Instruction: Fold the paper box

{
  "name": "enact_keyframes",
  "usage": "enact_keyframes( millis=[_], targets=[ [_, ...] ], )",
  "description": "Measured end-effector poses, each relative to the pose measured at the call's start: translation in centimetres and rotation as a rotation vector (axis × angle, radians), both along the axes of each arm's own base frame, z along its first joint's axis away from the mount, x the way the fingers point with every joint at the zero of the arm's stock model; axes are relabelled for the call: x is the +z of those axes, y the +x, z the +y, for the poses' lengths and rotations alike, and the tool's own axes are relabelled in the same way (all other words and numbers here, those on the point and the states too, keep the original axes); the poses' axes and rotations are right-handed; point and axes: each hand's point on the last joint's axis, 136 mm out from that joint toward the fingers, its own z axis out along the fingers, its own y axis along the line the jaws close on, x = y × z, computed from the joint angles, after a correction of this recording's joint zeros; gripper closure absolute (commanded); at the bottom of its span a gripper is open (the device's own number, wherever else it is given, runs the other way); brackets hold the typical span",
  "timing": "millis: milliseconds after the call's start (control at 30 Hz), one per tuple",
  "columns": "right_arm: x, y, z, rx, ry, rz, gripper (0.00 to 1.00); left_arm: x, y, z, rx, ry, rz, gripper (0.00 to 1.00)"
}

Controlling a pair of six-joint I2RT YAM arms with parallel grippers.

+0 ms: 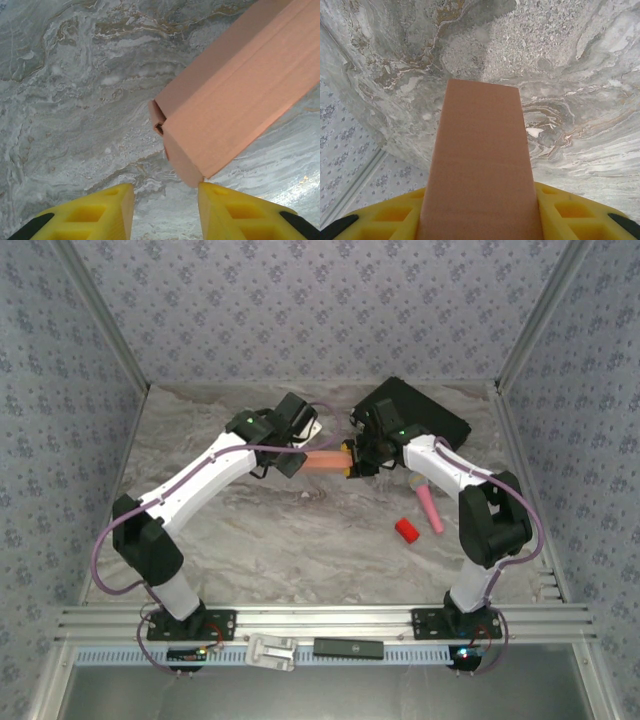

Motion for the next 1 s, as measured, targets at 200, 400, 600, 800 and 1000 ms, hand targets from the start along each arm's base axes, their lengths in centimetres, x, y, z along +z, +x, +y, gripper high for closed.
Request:
enact_keyframes(
  millis=[200,400,600,800,1000],
  targets=[
    [0.04,-0.10,0.13,0.005,0.005,0.003,0.54,-0.25,-0.13,-0.30,-0.011,0.001,-0.001,0.60],
    [0.04,-0.10,0.13,0.005,0.005,0.003,0.54,-0.64,-0.07,-0.13,-0.007,0.011,-0.001,0.69],
    [0.05,-0.09,0.13,0.005,0.005,0.002,0.54,-0.62,-0.02,-0.16,-0.006,0.006,-0.001,0.83],
    [0.04,-0.05,0.16,0.003,0.007,0.003,0.54,-0.71,-0.22,-0.43,0.002,-0.017,0.013,0.93],
    [-0.15,-0.06,0.41,0.008,0.007,0.005,0.54,-0.80,-0.33,-0.55,0.030,-0.049,0.032,0.95]
  ],
)
